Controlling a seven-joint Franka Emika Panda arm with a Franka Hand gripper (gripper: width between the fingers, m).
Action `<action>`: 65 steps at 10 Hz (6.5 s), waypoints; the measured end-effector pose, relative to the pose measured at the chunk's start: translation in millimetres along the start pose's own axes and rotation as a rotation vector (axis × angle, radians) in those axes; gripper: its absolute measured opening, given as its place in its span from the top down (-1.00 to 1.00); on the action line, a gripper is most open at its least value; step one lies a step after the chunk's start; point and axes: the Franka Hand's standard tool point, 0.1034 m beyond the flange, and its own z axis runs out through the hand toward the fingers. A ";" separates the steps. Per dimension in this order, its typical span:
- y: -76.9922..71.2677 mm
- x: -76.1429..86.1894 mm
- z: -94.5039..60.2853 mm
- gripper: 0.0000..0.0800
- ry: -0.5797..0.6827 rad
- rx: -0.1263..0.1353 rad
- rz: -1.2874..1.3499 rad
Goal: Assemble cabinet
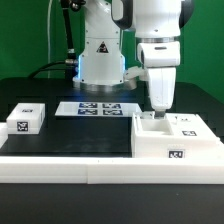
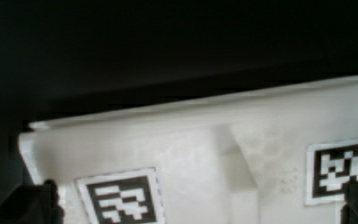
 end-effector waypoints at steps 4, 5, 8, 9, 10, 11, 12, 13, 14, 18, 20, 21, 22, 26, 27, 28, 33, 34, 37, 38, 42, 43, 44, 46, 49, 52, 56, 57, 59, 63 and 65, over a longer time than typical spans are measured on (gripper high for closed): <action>-2.5 -1.0 3.6 0.03 0.000 0.009 0.002; -2.8 -1.0 3.9 0.49 0.000 0.009 0.003; -2.7 -0.9 4.1 0.81 0.001 0.008 0.003; -2.7 -0.9 4.1 0.83 0.001 0.008 0.003; -2.7 -0.9 4.1 0.83 0.001 0.008 0.003; -2.7 -0.9 4.1 0.83 0.001 0.008 0.003; -2.7 -0.9 4.1 0.83 0.001 0.008 0.003; -2.3 -1.2 2.8 0.83 -0.001 0.008 0.006; -0.9 -3.2 -6.3 0.83 -0.017 0.012 0.030; 4.3 -11.4 -42.2 0.83 -0.067 0.009 0.031; 9.5 -16.8 -45.7 0.83 -0.068 0.002 0.036; 14.1 -19.8 -45.6 0.83 -0.066 0.001 0.041; 20.6 -22.8 -46.5 0.83 -0.063 -0.003 0.042; 35.9 -23.0 -49.0 0.83 -0.057 -0.014 0.050; 38.2 -22.1 -49.2 0.83 -0.055 -0.017 0.052; 39.7 -21.3 -48.5 0.83 -0.054 -0.017 0.052; 44.0 -23.2 -45.3 0.83 -0.051 -0.014 0.052; 44.0 -23.2 -45.3 0.83 -0.051 -0.014 0.052; 44.3 -21.4 -43.7 0.83 -0.044 -0.027 0.024; 44.4 -21.5 -43.7 0.83 -0.044 -0.027 0.024; 55.5 -23.2 -43.8 0.83 -0.040 -0.033 -0.022; 60.2 -23.7 -44.3 0.83 -0.039 -0.035 -0.038; 64.0 -23.9 -44.4 0.83 -0.039 -0.037 -0.049; 66.6 -25.5 -44.5 0.83 -0.050 -0.028 -0.074; 66.7 -25.7 -44.5 0.83 -0.050 -0.029 -0.073; 80.1 -24.7 -44.9 0.83 -0.045 -0.037 -0.078; 121.1 -22.0 -46.9 0.82 -0.039 -0.042 -0.063; 131.1 -21.3 -47.0 0.82 -0.036 -0.048 -0.059; 147.2 -20.0 -46.5 0.82 -0.029 -0.062 -0.051; 162.8 -19.6 -47.0 0.82 -0.026 -0.067 -0.044; 162.5 -20.3 -47.3 0.82 -0.029 -0.059 -0.040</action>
Offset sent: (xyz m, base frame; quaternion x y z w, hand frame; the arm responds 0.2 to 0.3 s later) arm -0.0008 0.0008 -0.0039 -0.0030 0.0054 0.0039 1.0000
